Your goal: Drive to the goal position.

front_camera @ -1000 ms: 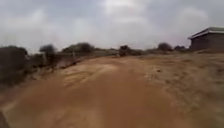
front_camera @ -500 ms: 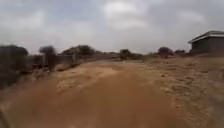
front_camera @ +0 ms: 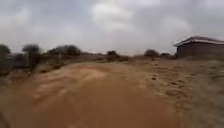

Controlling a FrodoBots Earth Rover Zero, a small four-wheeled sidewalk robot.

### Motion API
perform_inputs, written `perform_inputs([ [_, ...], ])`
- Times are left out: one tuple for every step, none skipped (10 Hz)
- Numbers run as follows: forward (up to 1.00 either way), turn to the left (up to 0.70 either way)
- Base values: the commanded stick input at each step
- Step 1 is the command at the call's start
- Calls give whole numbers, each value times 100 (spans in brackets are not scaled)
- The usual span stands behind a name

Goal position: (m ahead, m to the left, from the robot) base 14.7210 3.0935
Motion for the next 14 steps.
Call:
perform_inputs([
  [50,0],
  [50,0],
  [50,0],
  [50,0],
  [50,0],
  [50,0],
  [50,0],
  [50,0],
  [50,0],
  [50,0],
  [50,0],
  [50,0],
  [50,0],
  [50,0],
])
